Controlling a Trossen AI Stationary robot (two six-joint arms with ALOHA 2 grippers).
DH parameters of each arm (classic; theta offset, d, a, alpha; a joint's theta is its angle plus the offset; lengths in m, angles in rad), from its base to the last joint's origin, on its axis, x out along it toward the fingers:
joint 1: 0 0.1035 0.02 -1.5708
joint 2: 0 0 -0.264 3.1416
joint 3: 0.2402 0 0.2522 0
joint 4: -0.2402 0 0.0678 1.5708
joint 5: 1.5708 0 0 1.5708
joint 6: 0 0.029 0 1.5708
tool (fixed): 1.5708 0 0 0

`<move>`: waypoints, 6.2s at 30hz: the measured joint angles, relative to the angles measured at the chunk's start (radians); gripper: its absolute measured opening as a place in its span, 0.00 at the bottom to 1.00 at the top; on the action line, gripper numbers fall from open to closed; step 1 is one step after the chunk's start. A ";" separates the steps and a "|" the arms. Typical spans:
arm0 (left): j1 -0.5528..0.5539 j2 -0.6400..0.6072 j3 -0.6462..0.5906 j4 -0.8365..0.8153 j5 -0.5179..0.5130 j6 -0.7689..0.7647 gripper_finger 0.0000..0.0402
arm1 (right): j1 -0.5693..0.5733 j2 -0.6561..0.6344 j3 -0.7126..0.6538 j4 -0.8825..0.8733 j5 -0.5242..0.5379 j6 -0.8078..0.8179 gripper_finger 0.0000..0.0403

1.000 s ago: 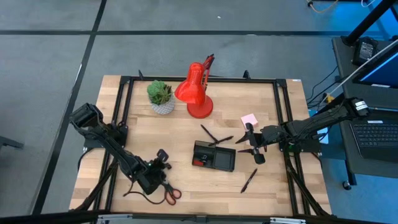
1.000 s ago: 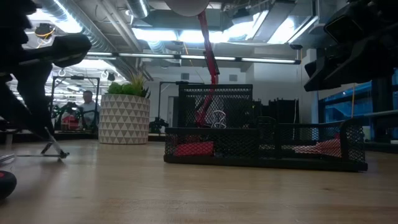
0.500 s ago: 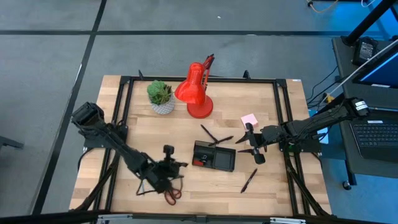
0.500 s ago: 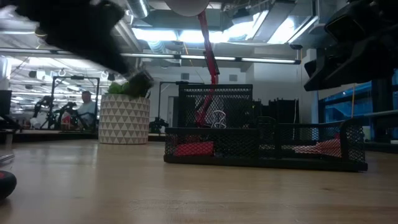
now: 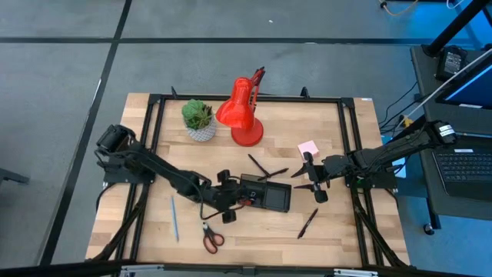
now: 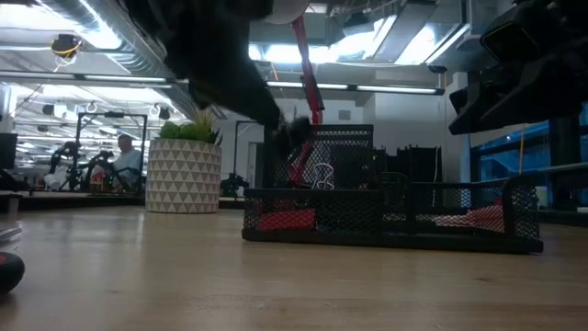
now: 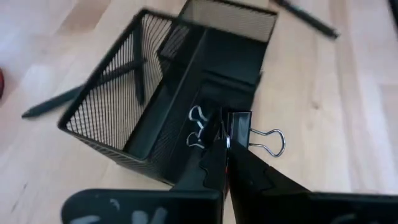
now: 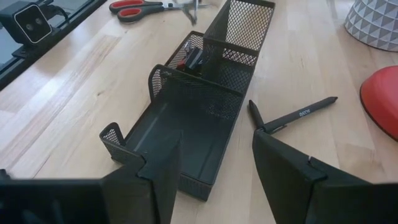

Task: Pick and place office supplies into organizer
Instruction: Put the black binder clip into the black desk organizer, then put the top left black pen into the black desk organizer

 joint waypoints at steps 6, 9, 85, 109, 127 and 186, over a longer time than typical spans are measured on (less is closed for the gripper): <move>0.025 0.070 0.000 0.002 0.007 -0.027 0.01 | 0.000 0.002 0.000 -0.002 0.000 -0.001 0.49; 0.032 0.094 0.000 0.001 0.008 -0.040 0.01 | 0.000 0.002 0.000 -0.002 0.000 -0.001 0.49; -0.034 -0.571 -0.739 0.541 -0.196 0.126 0.23 | -0.002 0.001 0.036 0.317 0.085 0.056 0.49; -0.035 -0.570 -0.806 0.725 -0.128 0.143 0.23 | -0.049 0.240 0.607 -0.348 0.452 0.470 0.49; -0.035 -0.570 -0.806 0.592 0.036 0.143 0.23 | -0.155 0.803 1.027 -0.700 0.257 0.889 0.49; -0.036 -0.569 -0.806 0.462 0.129 0.140 0.23 | -0.189 1.060 1.023 -0.801 0.151 1.164 0.49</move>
